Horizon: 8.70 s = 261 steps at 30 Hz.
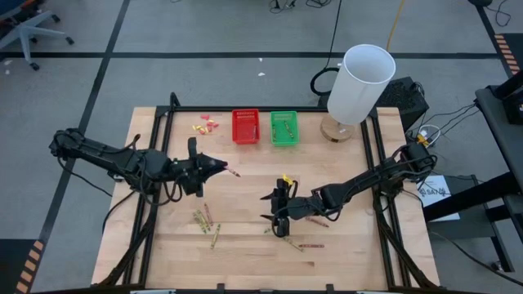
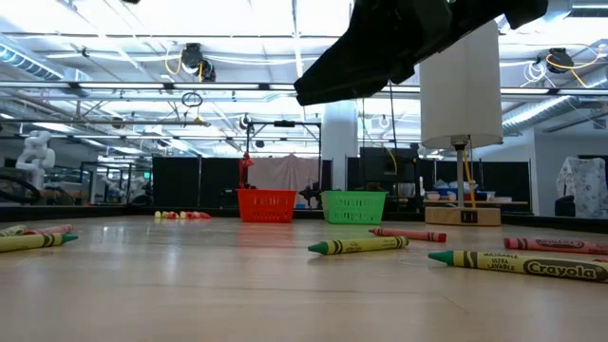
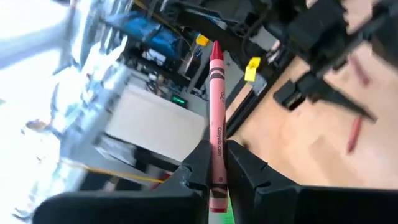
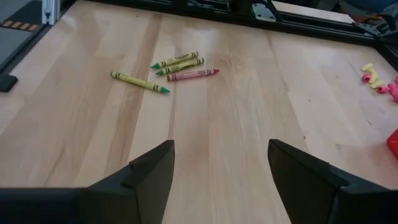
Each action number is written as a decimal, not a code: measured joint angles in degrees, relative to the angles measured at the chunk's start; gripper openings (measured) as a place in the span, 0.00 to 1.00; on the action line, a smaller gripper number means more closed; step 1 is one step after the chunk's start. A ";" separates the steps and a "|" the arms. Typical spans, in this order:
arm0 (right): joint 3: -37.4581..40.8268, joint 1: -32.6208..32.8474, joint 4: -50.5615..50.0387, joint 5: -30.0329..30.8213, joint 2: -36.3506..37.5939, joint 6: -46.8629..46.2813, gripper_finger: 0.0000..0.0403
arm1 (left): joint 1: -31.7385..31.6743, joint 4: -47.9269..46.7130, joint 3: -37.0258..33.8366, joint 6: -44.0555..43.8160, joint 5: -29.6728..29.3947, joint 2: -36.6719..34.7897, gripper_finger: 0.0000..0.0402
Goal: Sort crayons
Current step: Put the red crayon into the red bin, then put the green crayon into the green bin
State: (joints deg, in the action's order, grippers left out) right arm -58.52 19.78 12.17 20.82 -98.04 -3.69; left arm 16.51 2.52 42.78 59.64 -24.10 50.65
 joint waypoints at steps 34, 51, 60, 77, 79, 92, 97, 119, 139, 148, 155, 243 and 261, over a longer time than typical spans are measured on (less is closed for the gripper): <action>0.00 -4.77 -3.50 0.09 0.00 10.63 0.60 | -0.26 -1.63 0.00 -29.30 -2.32 0.04 0.08; 0.02 -5.49 -8.05 -0.02 -0.02 7.28 0.60 | -27.74 -1.60 0.00 -53.32 -5.92 7.92 0.08; 0.02 -5.45 -14.53 0.00 -0.02 2.14 0.60 | -34.67 1.47 0.00 -66.15 -5.81 21.10 0.08; 0.04 -5.45 -16.37 0.20 1.14 1.93 0.60 | -43.87 2.27 2.20 -91.82 9.83 32.54 0.08; 0.04 -5.45 -16.33 0.24 1.16 1.95 0.60 | -44.98 2.42 4.03 -92.31 12.61 33.23 0.08; 0.04 -5.40 -16.97 0.18 1.16 1.36 0.60 | -48.04 -22.10 23.60 -90.83 16.27 46.13 0.08; 0.04 -5.43 -17.28 0.18 1.16 1.42 0.60 | -48.02 -22.78 23.96 -90.84 18.12 48.73 0.08; 0.04 -5.43 -17.18 0.11 1.18 2.67 0.60 | -48.26 -25.86 23.89 -95.35 17.95 49.53 0.08; 0.04 -5.43 -17.16 0.02 1.20 3.46 0.60 | -47.14 -23.86 24.06 -93.84 19.21 53.37 0.33; 0.04 -5.14 -20.46 -0.31 1.42 2.14 0.60 | -43.02 -27.66 26.99 -83.04 20.52 42.65 0.38; 0.04 -3.81 -22.01 -12.72 1.70 1.36 0.60 | -28.03 -33.47 27.04 -76.84 16.37 33.26 0.38; 0.04 1.59 -13.71 -14.66 -7.43 -0.28 0.40 | 30.74 -33.47 15.26 -133.23 2.59 49.75 0.38; 0.04 1.59 -13.69 -14.64 -7.43 -0.58 0.40 | 33.51 -44.62 18.93 -135.95 1.36 52.41 0.38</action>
State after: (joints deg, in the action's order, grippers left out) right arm -58.48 21.37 -1.52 6.17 -105.47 -4.27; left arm 50.02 -42.09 61.71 -76.31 -22.74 103.07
